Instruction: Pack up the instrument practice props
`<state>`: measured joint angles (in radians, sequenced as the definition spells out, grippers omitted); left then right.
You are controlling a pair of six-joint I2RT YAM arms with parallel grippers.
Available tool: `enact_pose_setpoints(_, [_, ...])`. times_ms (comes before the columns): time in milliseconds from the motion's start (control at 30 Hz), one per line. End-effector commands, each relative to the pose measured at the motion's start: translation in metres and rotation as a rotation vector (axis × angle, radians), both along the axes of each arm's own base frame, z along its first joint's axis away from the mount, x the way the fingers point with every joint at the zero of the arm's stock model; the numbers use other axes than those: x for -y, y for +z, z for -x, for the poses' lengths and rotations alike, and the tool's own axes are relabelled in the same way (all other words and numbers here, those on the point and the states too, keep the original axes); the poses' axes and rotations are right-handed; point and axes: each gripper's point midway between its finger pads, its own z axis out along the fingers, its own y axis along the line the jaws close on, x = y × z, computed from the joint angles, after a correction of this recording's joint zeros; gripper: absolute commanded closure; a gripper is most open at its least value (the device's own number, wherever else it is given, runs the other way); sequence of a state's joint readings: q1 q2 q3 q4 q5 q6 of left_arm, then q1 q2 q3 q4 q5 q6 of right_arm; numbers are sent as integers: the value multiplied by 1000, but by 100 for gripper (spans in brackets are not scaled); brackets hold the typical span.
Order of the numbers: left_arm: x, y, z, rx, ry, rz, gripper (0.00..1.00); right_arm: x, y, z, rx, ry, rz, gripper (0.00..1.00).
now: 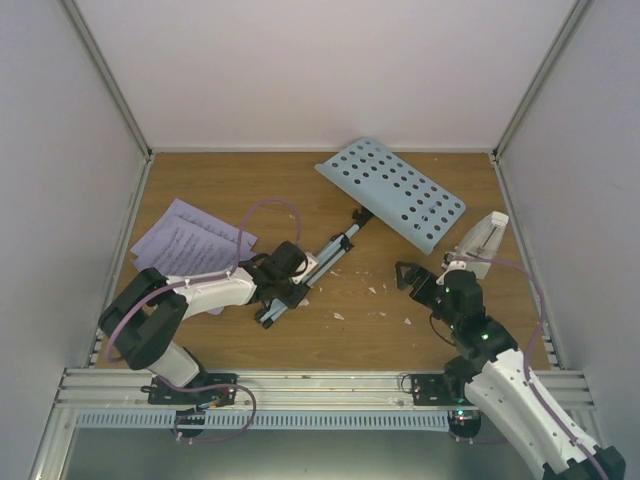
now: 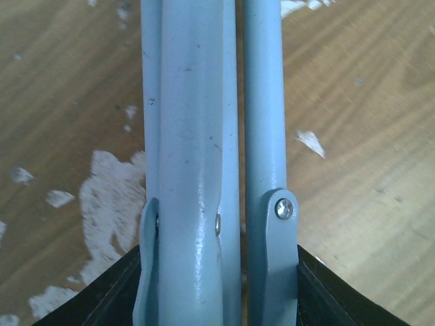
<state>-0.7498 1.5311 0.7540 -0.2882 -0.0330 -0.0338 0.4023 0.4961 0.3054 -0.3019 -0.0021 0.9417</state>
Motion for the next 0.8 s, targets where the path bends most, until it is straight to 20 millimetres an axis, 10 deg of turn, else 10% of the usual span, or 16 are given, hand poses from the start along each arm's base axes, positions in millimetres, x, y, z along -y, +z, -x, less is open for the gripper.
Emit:
enact_pose_setpoints(0, [7,32,-46,137,99,87,45,12,23,-10,64,-9,127,0])
enact_pose_setpoints(167, [25,58,-43,134,49,206,13,16,48,-27,130,12,242,0])
enact_pose_setpoints(400, [2,121,-57,208,98,380,2,40,111,-48,375,-14,515,0])
enact_pose_setpoints(600, [-97,162,-87,327,370,517,1,71,152,-50,606,-129,628,1])
enact_pose_setpoints(767, [-204,174,-92,474,720,602,1,102,127,-48,656,-256,604,0])
